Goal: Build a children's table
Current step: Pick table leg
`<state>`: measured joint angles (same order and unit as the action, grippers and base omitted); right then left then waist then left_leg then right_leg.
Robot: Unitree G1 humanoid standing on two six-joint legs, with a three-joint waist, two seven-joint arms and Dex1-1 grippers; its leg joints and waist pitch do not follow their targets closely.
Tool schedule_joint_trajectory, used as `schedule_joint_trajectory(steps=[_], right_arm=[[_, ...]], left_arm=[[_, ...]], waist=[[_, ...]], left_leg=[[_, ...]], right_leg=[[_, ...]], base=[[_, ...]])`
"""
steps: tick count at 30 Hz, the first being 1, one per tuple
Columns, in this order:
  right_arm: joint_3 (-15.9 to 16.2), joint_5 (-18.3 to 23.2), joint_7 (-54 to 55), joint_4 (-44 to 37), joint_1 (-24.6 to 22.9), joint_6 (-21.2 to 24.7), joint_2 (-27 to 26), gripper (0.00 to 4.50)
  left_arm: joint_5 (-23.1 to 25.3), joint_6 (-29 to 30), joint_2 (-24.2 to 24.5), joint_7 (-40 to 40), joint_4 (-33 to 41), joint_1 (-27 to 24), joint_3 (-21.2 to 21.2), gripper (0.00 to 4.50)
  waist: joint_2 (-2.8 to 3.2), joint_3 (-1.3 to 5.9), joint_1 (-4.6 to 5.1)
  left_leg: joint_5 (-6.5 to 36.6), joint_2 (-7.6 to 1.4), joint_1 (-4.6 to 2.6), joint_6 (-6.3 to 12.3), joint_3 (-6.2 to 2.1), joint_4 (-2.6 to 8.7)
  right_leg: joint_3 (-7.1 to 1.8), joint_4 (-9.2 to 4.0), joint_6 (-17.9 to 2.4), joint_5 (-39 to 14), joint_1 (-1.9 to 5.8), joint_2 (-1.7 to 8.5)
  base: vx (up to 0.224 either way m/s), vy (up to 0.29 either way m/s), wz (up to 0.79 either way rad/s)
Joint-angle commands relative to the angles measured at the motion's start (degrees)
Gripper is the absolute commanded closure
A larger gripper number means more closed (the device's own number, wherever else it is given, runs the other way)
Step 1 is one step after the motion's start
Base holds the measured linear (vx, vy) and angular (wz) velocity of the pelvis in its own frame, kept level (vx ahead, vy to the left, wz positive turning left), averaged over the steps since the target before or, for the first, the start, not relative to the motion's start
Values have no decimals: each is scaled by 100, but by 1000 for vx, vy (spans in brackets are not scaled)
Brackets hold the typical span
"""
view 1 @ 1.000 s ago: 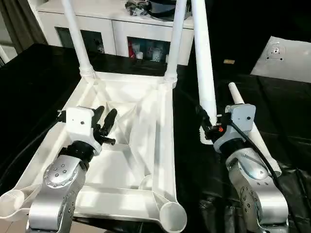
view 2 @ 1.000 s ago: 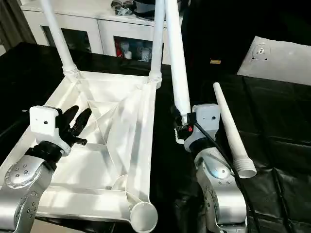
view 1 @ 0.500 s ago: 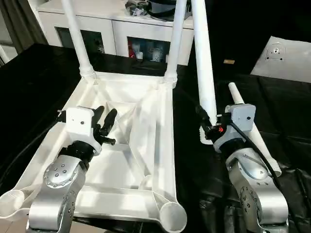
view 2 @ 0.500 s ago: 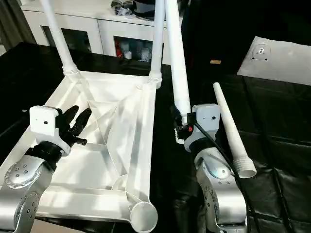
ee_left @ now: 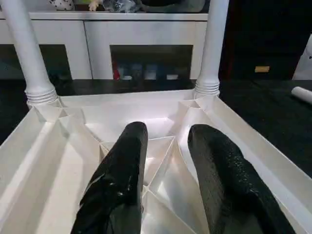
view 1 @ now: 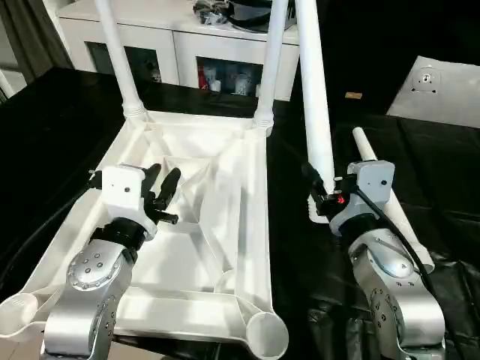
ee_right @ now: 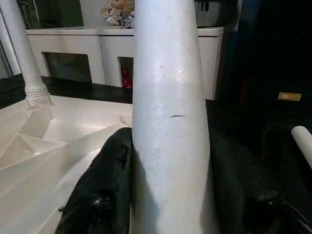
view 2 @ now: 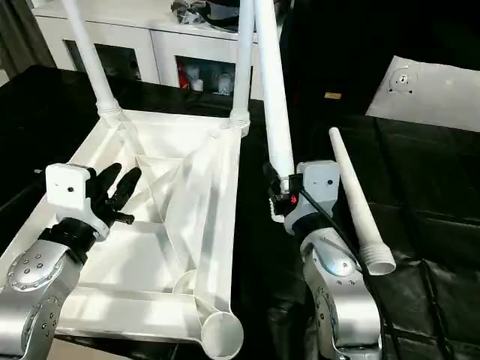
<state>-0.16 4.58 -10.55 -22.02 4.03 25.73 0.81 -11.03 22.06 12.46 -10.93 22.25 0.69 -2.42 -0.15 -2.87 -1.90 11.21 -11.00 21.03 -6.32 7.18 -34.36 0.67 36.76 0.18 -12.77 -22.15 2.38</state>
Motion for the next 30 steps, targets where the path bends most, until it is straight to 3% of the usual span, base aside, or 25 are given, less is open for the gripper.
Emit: schedule_joint_trajectory(steps=[1, 30], right_arm=[[-13, -6, -26, -64, 2, -70, 16, 261], [-13, -6, -26, -64, 2, -70, 16, 261]], left_arm=[[38, -23, -11, 32, 63, 11, -11, 284], [38, -23, -11, 32, 63, 11, -11, 284]], waist=[[4, 296, -3], [3, 294, -2]], left_leg=[[886, -50, 2, -123, 77, 384], [878, -48, 4, -122, 77, 384]], right_leg=[[-197, -483, -505, -686, 228, 291], [-195, -483, -505, -681, 229, 291]], base=[[0, 0, 0], [0, 0, 0]])
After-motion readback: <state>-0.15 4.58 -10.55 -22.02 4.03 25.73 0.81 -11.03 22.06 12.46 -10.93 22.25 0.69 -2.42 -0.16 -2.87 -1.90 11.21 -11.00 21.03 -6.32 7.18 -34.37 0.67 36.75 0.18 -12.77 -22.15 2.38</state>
